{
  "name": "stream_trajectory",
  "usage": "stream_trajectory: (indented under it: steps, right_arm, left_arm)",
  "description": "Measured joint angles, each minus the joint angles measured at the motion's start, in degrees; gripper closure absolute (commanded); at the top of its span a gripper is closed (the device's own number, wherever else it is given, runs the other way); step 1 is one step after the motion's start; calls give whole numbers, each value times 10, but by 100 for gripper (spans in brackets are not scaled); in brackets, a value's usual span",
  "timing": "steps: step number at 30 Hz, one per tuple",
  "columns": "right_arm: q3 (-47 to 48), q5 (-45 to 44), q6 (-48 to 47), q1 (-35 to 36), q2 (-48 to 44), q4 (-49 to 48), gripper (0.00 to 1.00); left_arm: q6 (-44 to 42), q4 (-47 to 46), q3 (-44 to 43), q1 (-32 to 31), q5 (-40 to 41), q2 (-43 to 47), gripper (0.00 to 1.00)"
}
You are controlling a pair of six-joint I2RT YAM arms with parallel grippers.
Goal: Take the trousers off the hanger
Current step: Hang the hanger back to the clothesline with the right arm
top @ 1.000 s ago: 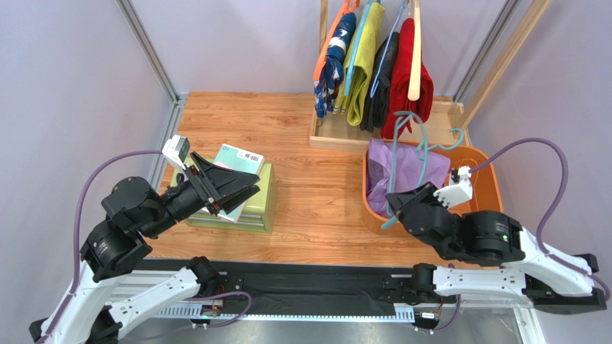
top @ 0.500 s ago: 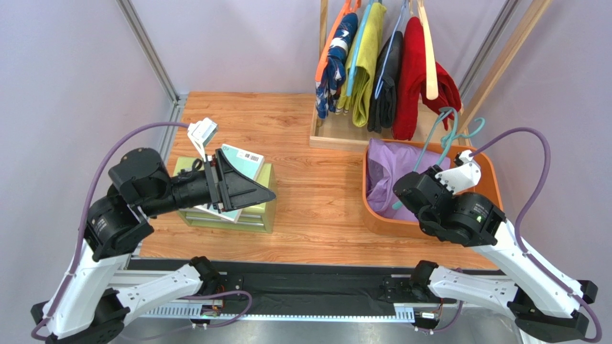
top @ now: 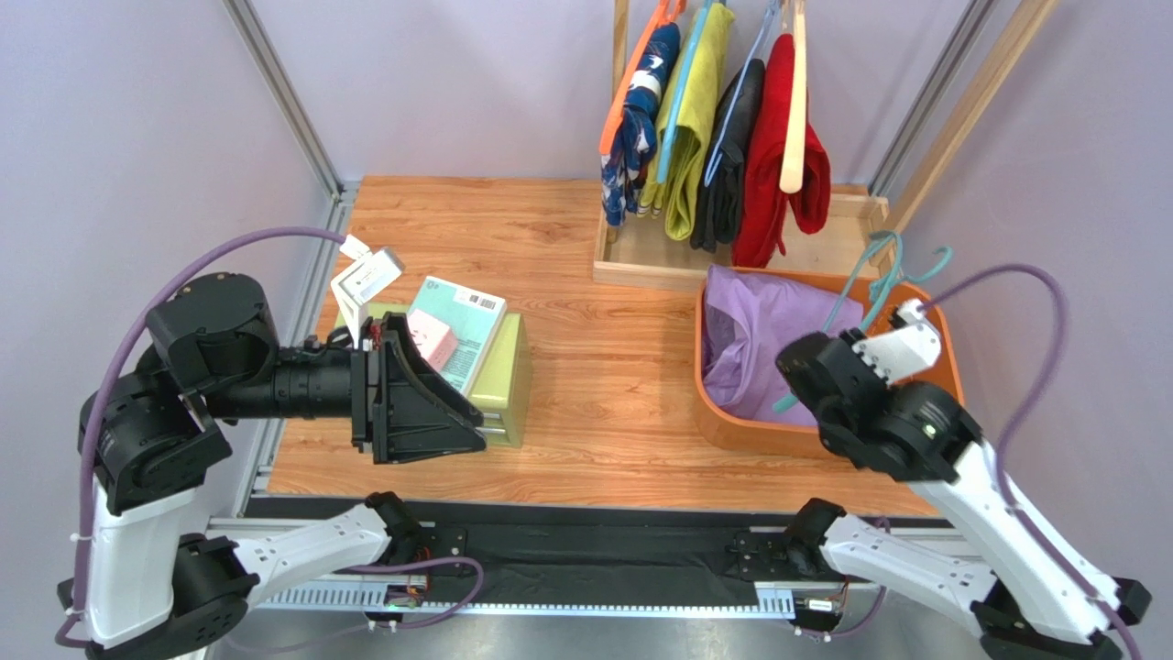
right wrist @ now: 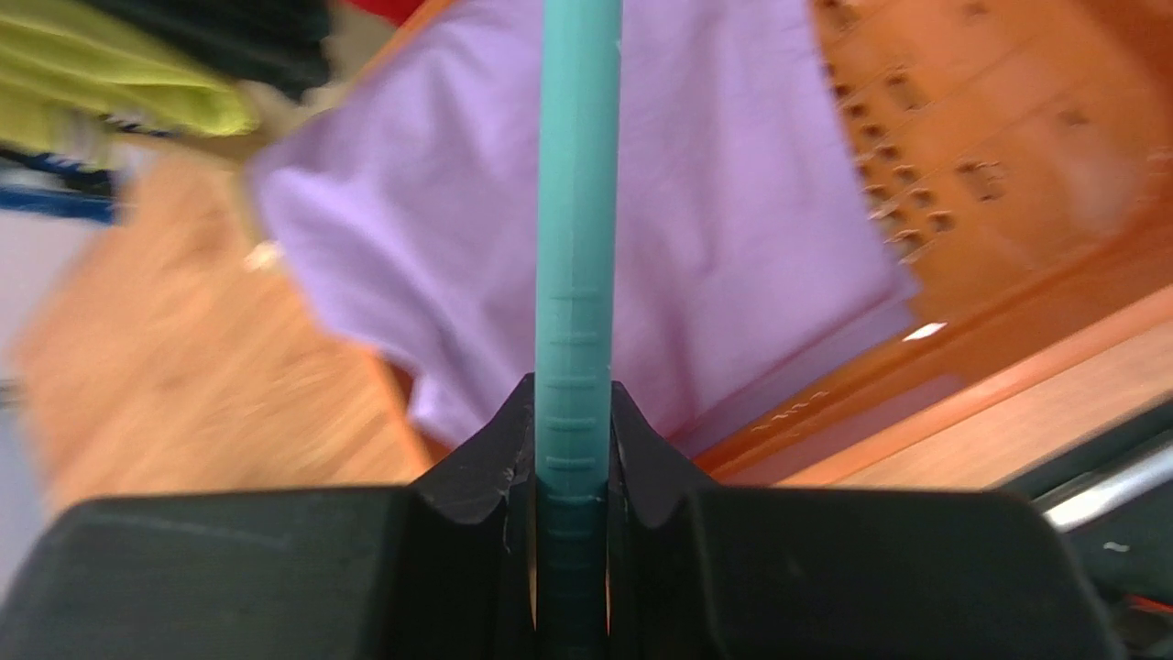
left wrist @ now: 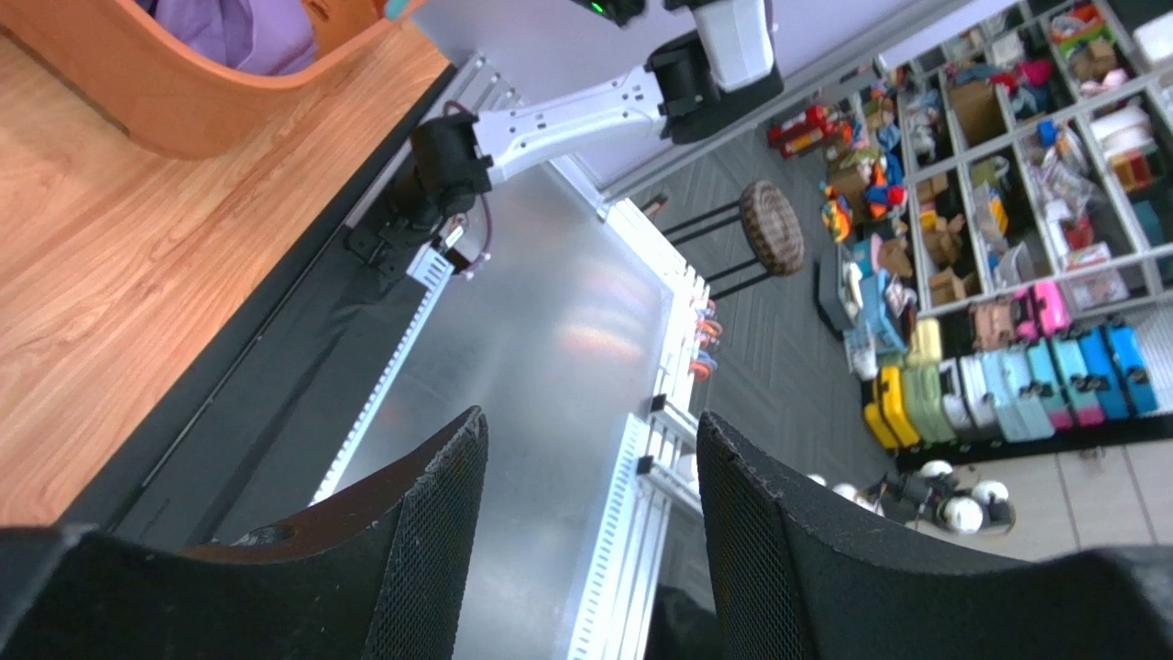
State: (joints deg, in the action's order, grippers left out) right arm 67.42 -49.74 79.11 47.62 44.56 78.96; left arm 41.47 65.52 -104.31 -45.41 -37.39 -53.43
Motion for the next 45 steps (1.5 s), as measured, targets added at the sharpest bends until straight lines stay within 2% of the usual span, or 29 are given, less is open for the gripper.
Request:
stream_trajectory:
  steps: [6,9,16,23,32,38,45]
  right_arm:
    - [-8,98,-184,-211,98,-81,100]
    - [2,153,-276,-289,119,-128,100]
    - [86,327,-450,-420,180,-217,100]
    - [195,471,-541,-552,248,-230,100]
    - [274,610,-631,-623,301,-275,100]
    - [348,687,-640,-650,357,-334,100]
    - [430,734,-639,-659,410,-357,100]
  left_arm:
    - [-47,45,-45,0,-14,-27,37]
    - [-60,57,-56,0,-14,-40,37]
    - [-72,67,-56,0,-13,-48,37]
    - [-81,68,-56,0,-12,-48,36]
    - [-91,66,-19,0,-14,-42,35]
    - [-91,67,17,0,-12,-43,35]
    - [-97,69,9,0,-11,-64,35]
